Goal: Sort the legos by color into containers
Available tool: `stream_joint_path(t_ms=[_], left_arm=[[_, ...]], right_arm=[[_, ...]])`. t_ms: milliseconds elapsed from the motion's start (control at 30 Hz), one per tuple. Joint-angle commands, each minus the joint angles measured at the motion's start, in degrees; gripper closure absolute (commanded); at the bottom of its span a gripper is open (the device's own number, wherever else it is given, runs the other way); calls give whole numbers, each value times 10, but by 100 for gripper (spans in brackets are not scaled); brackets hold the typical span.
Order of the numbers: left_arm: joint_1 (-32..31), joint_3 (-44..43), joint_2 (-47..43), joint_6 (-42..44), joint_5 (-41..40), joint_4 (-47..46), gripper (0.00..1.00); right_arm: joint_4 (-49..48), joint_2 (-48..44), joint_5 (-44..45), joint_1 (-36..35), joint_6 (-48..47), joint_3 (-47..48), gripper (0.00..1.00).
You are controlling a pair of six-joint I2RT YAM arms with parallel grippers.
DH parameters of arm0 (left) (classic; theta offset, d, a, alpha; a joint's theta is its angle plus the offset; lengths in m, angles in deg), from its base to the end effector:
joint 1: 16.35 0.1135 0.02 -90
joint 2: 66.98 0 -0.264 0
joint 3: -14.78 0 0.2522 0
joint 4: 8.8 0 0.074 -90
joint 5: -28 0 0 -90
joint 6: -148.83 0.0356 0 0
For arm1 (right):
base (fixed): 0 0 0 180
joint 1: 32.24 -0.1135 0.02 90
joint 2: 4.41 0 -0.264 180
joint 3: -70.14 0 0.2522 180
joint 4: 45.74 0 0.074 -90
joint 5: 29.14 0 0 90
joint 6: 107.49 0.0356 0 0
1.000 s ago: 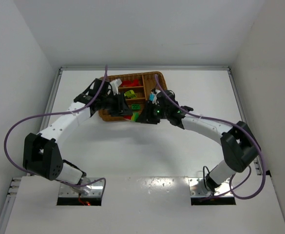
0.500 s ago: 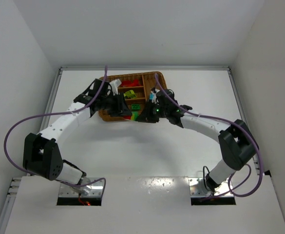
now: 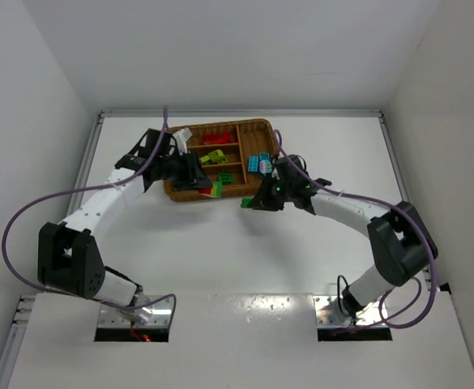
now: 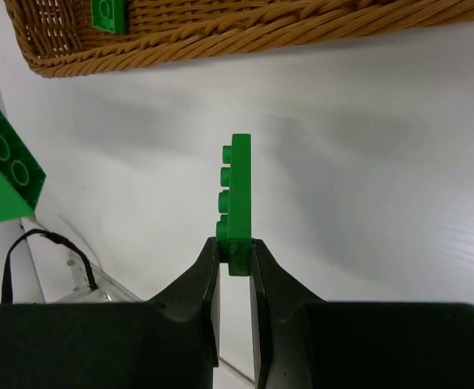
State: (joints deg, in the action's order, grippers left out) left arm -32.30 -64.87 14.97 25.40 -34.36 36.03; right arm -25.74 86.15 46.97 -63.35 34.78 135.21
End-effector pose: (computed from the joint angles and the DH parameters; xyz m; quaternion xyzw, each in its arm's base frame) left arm 0.2905 -0.1002 0.2874 -0.0511 0.9067 -0.3503 0.2295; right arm 0.2750 0.1759 0.1915 0.1237 0.9115 0.3336 0.2063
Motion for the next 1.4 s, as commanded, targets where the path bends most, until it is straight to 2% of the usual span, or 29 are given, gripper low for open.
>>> stream_joint_path(t_ms=[0, 167, 233, 533, 633, 733, 767, 800, 867, 933, 1067, 1233, 1367], left_arm=[[14, -27, -22, 6, 6, -4, 100], [31, -38, -22, 1, -98, 39, 100], [36, -38, -22, 14, -115, 57, 100], [68, -28, -42, 48, -84, 76, 100], [73, -33, -42, 48, -84, 76, 100], [73, -38, -42, 48, -84, 76, 100], [73, -38, -42, 48, -84, 76, 100], [73, -38, -42, 48, -79, 76, 100], [73, -38, -36, 48, -79, 76, 100], [73, -38, -36, 53, -72, 76, 100], [73, -38, -36, 66, -40, 68, 100], [73, 1, -36, 66, 57, 11, 100], [73, 16, -31, 66, 88, 0, 100]], right_arm=[[-4, -18, 8, 1, -21, 12, 100], [19, 47, 8, 1, -41, 120, 100], [28, 71, 8, -5, -56, 156, 100], [33, 233, -24, -5, -61, 344, 100], [55, 295, -61, -5, -67, 416, 98], [76, 313, -66, -16, -81, 444, 72], [76, 313, -61, -16, -81, 444, 53], [84, 304, -51, -16, -90, 444, 42], [113, 288, -10, -16, -113, 438, 29], [120, 246, 15, -11, -132, 420, 29], [79, 146, -6, 1, -150, 299, 44], [-1, 71, -120, 1, -133, 198, 48], [-13, 65, -141, -4, -62, 198, 45]])
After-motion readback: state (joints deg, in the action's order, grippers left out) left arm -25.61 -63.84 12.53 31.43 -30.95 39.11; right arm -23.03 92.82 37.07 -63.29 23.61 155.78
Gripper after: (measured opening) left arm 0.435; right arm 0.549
